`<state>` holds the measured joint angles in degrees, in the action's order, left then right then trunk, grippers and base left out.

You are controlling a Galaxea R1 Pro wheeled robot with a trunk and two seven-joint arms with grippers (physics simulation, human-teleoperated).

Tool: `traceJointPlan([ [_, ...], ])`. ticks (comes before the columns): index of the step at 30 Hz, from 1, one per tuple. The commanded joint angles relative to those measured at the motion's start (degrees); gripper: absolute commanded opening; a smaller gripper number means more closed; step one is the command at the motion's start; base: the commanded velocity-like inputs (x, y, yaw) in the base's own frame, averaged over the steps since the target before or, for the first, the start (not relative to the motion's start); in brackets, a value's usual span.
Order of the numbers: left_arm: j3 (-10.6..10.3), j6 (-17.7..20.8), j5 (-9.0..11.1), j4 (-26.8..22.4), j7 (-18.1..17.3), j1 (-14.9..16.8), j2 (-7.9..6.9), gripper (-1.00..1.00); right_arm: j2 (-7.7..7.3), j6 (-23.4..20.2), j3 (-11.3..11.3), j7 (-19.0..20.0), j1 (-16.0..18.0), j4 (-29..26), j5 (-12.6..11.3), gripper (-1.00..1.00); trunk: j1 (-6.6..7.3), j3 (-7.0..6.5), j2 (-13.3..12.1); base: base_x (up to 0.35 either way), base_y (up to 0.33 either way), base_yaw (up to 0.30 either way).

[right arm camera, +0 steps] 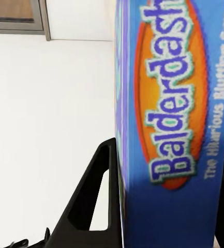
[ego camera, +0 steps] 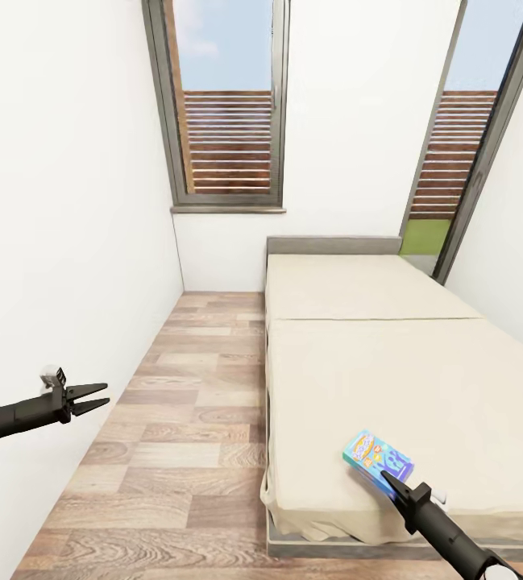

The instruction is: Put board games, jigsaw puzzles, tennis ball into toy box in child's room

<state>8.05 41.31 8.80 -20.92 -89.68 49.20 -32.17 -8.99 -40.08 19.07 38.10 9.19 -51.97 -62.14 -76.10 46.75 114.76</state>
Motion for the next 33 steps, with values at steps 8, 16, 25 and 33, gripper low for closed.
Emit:
traceJointPlan([
  [8, 0.0, 0.61, -0.09, -0.01, -0.23, 0.02, 0.0, 1.0, 0.03, -0.43, 0.09, 0.5, 0.12, -0.1, -0.14, -1.0, 1.77, -1.39, -3.2, 0.0, 0.0, 0.0],
  [16, -0.05, 0.6, -0.09, -0.01, -0.23, 0.02, 0.0, 1.0, 1.14, -0.83, 0.0, 0.27, 0.45, -3.15, -0.03, -1.0, 3.53, -2.82, -6.41, 0.0, 0.0, 0.0],
  [25, -0.03, 0.54, -0.1, 0.0, -0.18, 0.02, 0.0, 1.0, 1.06, -3.63, -3.18, -3.61, 0.39, -8.8, 0.62, -1.0, 5.51, -4.44, -10.02, 0.0, 0.0, 0.0],
  [33, -0.05, 0.57, -0.1, -0.02, -0.19, 0.02, 0.0, 1.0, 1.05, -3.86, -4.4, -2.87, 0.47, -8.91, 0.66, -1.0, 7.26, -5.88, -13.23, 0.0, 0.0, 0.0],
])
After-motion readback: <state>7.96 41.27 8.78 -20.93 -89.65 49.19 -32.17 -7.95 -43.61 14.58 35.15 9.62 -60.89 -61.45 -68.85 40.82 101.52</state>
